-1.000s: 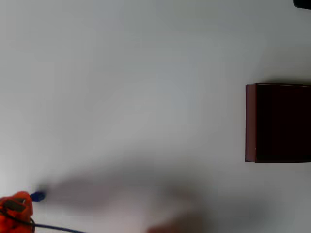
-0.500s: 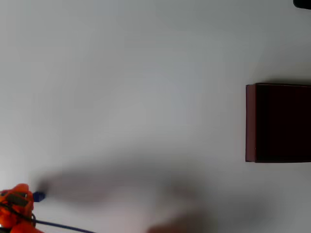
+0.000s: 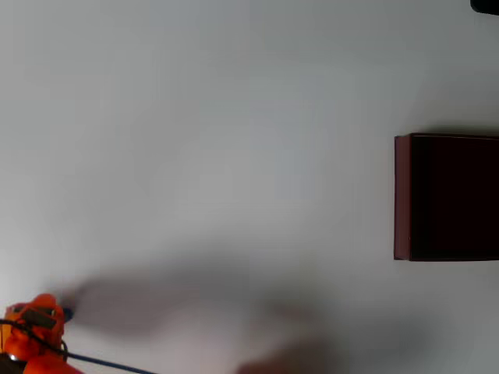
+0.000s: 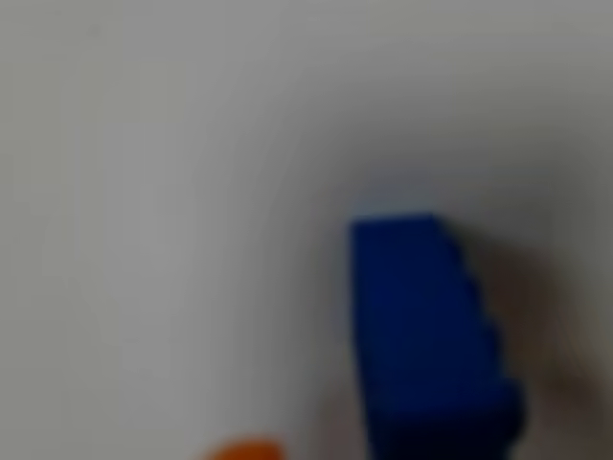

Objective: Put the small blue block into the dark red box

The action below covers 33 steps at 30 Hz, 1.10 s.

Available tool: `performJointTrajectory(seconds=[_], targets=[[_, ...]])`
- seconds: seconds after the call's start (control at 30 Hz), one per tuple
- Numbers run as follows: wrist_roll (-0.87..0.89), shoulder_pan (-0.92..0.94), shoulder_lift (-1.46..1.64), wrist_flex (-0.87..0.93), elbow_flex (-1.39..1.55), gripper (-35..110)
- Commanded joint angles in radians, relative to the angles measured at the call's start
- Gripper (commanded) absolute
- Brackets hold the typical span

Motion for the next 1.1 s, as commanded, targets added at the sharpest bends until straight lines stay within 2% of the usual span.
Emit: performJointTrajectory(seconds=[0.0,0.3,0.83,1.07], targets=[[0.020,-0.008,0.023,-0.035,0.037,19],[0.017,-0.006,0.020,-0.124,0.107,20],[0.014,-0.002,-0.023,-0.173,0.141,19],[0.009,0.005,-0.023,-0.198,0.158,6]])
